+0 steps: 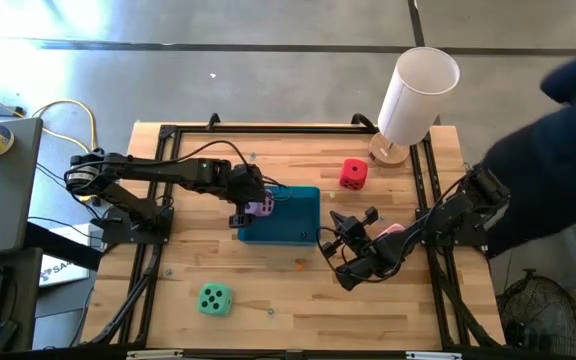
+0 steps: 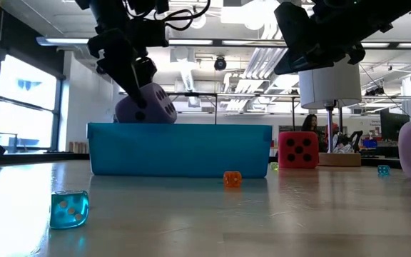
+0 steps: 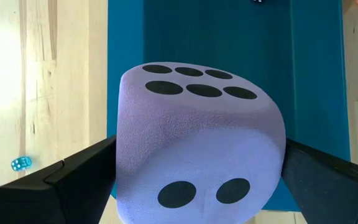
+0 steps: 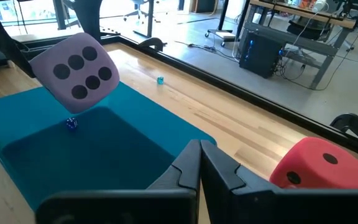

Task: Pick & Place Dice
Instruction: Put the large violet dice into the blue bin

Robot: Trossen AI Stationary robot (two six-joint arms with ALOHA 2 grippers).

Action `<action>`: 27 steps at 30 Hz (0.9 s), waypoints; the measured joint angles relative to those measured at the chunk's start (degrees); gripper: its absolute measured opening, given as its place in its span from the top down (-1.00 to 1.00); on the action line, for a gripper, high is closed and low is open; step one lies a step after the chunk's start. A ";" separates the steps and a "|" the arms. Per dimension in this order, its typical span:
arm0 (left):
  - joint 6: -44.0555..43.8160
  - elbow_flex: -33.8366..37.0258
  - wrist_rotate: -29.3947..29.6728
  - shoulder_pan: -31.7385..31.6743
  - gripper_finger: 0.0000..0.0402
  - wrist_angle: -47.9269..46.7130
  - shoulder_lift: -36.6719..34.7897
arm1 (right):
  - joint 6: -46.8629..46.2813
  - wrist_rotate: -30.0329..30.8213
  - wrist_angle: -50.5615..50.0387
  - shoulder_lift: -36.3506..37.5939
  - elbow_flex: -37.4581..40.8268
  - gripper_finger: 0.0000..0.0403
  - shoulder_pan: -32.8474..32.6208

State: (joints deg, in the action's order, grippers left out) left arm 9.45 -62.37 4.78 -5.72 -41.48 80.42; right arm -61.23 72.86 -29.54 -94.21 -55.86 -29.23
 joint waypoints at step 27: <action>-4.81 0.00 -0.59 0.77 -0.99 1.49 0.00 | 0.04 -1.18 0.00 0.00 -0.02 0.99 0.02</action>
State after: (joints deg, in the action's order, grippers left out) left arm 4.64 -62.37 4.19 -4.95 -39.99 80.42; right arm -61.19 71.68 -29.54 -94.21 -55.88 -29.21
